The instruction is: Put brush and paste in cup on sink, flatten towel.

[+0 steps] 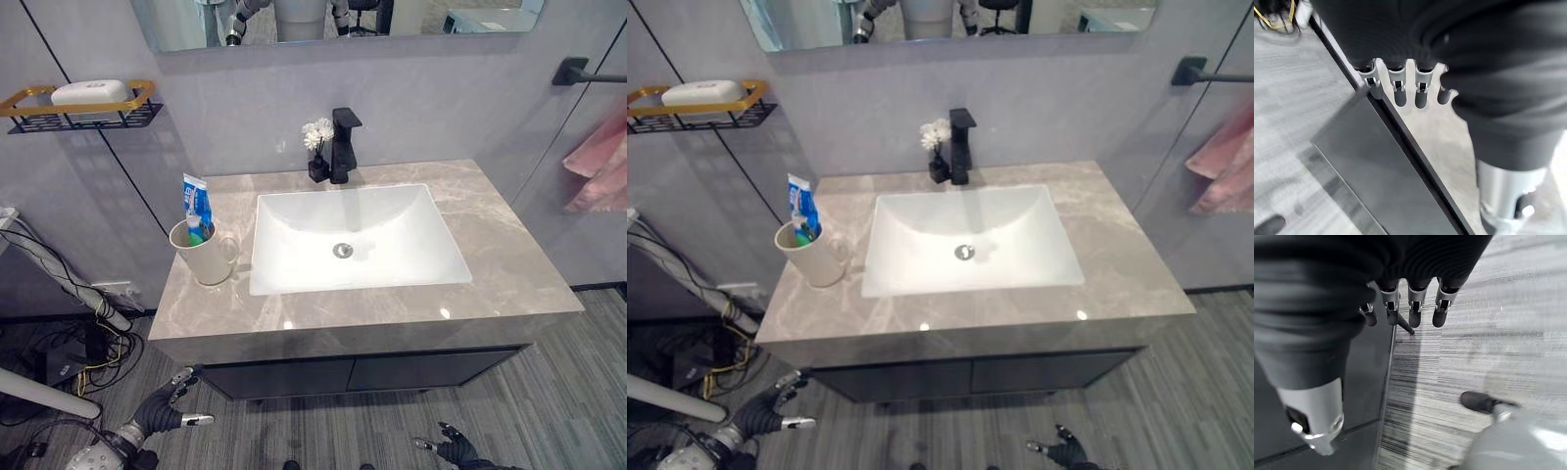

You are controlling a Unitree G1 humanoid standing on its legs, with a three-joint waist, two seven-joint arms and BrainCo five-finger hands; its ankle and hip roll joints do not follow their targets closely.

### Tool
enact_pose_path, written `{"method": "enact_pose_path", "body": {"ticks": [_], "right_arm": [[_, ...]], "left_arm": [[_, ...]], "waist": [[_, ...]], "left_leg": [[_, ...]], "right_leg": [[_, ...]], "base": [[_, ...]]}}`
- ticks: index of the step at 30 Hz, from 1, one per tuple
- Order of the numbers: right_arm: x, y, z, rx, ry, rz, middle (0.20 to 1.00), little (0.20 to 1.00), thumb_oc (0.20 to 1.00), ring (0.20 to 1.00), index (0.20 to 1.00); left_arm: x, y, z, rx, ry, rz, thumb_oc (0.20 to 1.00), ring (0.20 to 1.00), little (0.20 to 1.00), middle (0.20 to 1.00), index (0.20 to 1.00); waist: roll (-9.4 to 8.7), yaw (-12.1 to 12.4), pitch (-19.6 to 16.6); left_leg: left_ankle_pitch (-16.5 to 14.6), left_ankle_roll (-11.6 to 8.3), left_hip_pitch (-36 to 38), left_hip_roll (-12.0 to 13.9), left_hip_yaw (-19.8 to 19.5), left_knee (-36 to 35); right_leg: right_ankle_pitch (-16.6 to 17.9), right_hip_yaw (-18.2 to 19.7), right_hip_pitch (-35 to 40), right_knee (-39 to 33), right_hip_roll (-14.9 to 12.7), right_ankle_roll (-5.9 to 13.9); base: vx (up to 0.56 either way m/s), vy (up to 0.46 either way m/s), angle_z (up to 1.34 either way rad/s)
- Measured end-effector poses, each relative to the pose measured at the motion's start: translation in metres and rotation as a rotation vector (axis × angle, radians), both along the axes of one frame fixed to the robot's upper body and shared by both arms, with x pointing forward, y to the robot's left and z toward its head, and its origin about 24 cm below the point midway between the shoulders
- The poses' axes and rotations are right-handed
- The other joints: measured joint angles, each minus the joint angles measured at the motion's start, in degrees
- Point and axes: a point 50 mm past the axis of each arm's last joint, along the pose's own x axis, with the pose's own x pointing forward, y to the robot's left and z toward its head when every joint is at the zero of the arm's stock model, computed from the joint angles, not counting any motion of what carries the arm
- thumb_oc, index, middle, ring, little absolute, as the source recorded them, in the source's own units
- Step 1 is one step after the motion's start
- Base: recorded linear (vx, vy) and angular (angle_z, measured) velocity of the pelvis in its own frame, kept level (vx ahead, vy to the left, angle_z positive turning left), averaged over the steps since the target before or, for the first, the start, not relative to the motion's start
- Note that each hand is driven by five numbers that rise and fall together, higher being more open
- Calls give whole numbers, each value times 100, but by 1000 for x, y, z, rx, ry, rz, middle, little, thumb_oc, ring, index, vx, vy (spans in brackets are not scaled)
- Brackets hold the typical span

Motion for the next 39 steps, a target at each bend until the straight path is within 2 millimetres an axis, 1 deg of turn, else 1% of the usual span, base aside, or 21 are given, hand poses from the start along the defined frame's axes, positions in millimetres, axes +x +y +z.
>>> {"method": "enact_pose_path", "body": {"ticks": [2,3,4,5,6,8,10,13,15,17,21,23,25,27,28,29,30,31,32,34,39], "right_arm": [[-14,-22,7,-58,35,96,1000,1000,1000,1000,1000],[-25,-31,9,-80,62,100,1000,1000,1000,1000,1000],[-37,-40,9,-101,104,121,1000,1000,1000,1000,1000],[-62,-53,3,-151,243,109,1000,1000,1000,1000,1000],[-76,-58,3,-167,295,102,1000,1000,1000,1000,1000],[-85,-50,1,-154,311,140,1000,1000,1000,1000,1000],[-76,-41,1,-136,261,176,1000,1000,1000,1000,1000],[-67,-35,0,-124,232,188,1000,1000,1000,1000,1000],[-55,-29,-1,-112,199,198,1000,1000,1000,1000,1000],[-44,-29,0,-119,172,199,1000,1000,1000,1000,1000],[-39,-36,3,-152,143,145,1000,1000,1000,1000,1000],[-32,-34,3,-154,123,146,1000,1000,1000,1000,1000],[-22,-34,3,-162,109,140,1000,1000,1000,1000,1000],[-19,-35,3,-165,103,110,1000,1000,1000,1000,1000],[-19,-37,4,-173,98,103,1000,1000,1000,1000,1000],[-26,-41,2,-184,127,66,1000,1000,1000,1000,1000],[-27,-41,2,-184,131,63,1000,1000,1000,1000,1000],[-25,-41,3,-182,122,68,1000,1000,1000,1000,1000],[-24,-37,2,-170,118,70,1000,1000,1000,1000,1000],[-28,-26,-2,-141,126,84,1000,1000,1000,1000,1000],[-28,-11,-8,-102,139,95,1000,1000,1000,1000,1000]], "left_arm": [[-1,5,12,-24,23,-48,1000,1000,1000,1000,1000],[0,4,17,-37,37,-77,313,313,313,313,313],[2,-2,40,-51,45,-182,200,200,200,200,200],[9,-21,59,-150,32,-293,200,200,200,200,200],[9,-31,65,-257,14,-293,200,200,200,200,200],[10,-30,66,-426,-74,-160,200,200,200,200,200],[13,-20,73,-498,-165,-49,200,200,200,200,200],[16,-12,72,-504,-192,0,200,200,200,200,200],[20,-7,73,-493,-216,29,200,200,200,200,200],[21,-6,72,-503,-245,64,200,200,200,200,200],[33,-4,71,-555,-362,156,200,200,200,200,200],[36,3,76,-533,-399,181,200,200,200,200,200],[46,5,81,-527,-442,186,200,200,200,200,200],[46,12,84,-521,-484,233,200,200,200,200,200],[46,15,85,-512,-500,245,200,200,200,200,200],[45,16,83,-530,-526,279,200,200,200,200,200],[43,16,81,-537,-534,295,200,200,200,200,200],[44,18,83,-527,-540,292,200,200,200,200,200],[44,20,86,-517,-551,292,200,200,200,200,200],[45,26,93,-492,-576,292,200,200,200,200,200],[48,28,97,-475,-599,300,200,200,200,200,200]], "waist": [[-20,-30,218],[5,-59,311],[-54,-4,449],[-36,35,651],[26,49,748],[141,32,739],[165,44,524],[131,31,480],[-105,76,444],[-113,118,413],[160,136,393],[114,204,480],[-22,236,782],[-22,311,838],[11,321,871],[190,308,783],[243,321,656],[352,354,507],[282,372,413],[152,361,296],[59,450,159]], "left_leg": [[97,-108,-95,119,-42,2],[80,-208,-260,184,-74,145],[44,-333,-649,277,-166,495],[95,-453,-889,369,-337,664],[111,-580,-796,490,-417,568],[-123,-518,-555,661,-441,401],[-172,-371,-565,721,-498,573],[-8,-394,-573,644,-443,880],[50,-437,-603,407,-474,1175],[42,-421,-578,341,-462,1103],[46,-407,-569,314,-476,632],[5,-454,-802,205,-463,931],[-142,-675,-1387,-1,-464,1990],[-163,-589,-1466,50,-370,1533],[-170,-571,-1466,140,-373,1306],[-171,-524,-1169,332,-479,1080],[-179,-511,-1065,357,-446,1094],[-177,-281,-943,231,-272,1090],[-178,-53,-885,59,3,1029],[-221,171,-866,-185,220,994],[-333,401,-700,-507,396,883]], "right_leg": [[-16,-32,-167,159,113,-81],[-84,-57,-343,339,189,-167],[-243,-92,-755,824,310,-337],[-251,-238,-883,906,416,-437],[-293,-318,-847,931,510,-513],[-381,-357,-664,954,668,-644],[-436,-404,-642,1035,762,-730],[-461,-490,-545,1020,719,-771],[-521,-517,-459,1039,544,-813],[-551,-507,-451,1042,494,-764],[-576,-641,-648,1212,413,-550],[-767,-445,-914,1510,331,-504],[-802,-180,-920,1609,179,-642],[-750,-90,-836,1393,109,-702],[-724,-64,-749,1354,116,-668],[-742,35,-479,1228,138,-494],[-766,175,-477,1231,122,-454],[-834,461,-486,1211,-37,-328],[-766,682,-481,1113,-231,-154],[-672,782,-460,972,-523,28],[-468,758,-248,651,-892,420]], "base": [[-65,-223,5],[-87,-309,15],[-27,-271,38],[37,-214,41],[84,-190,32],[47,-193,7],[3,-154,4],[-12,-59,13],[6,12,20],[4,94,6],[7,74,19],[103,76,2],[139,105,2],[142,127,-27],[302,318,-55],[306,356,-65],[297,383,-102],[195,300,-106],[163,280,-94],[103,189,-42],[89,134,-10]]}}
